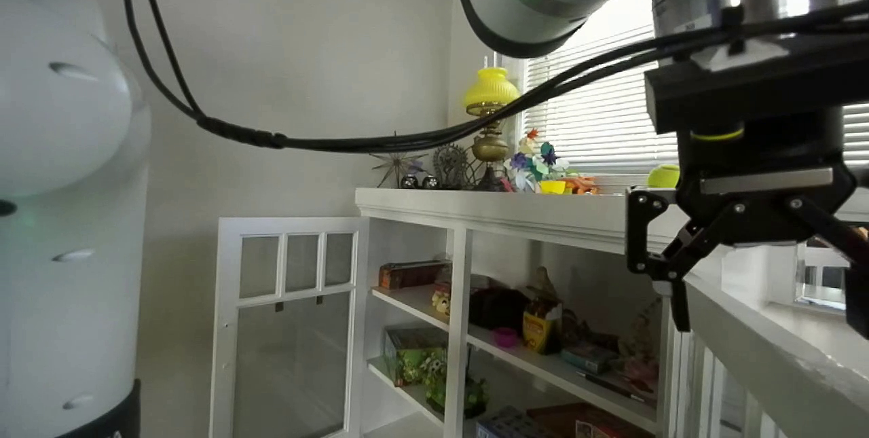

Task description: Close the door to the cabinet

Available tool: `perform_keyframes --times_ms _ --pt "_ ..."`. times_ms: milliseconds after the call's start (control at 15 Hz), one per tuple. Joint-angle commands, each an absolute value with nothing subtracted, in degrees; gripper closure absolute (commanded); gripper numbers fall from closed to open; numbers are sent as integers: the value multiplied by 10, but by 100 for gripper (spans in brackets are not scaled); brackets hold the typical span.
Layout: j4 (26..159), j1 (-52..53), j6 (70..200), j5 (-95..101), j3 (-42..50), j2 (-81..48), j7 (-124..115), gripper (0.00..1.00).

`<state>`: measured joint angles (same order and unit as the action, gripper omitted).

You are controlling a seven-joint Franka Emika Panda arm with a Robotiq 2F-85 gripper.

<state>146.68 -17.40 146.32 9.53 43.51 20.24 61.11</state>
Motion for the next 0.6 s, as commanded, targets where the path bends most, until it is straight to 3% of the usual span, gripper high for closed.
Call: perform_keyframes --times_ms 0,533 --pt "1463 -138 1467 22 477 196 688 0" --pt "1460 -109 1466 -24 517 181 745 0"
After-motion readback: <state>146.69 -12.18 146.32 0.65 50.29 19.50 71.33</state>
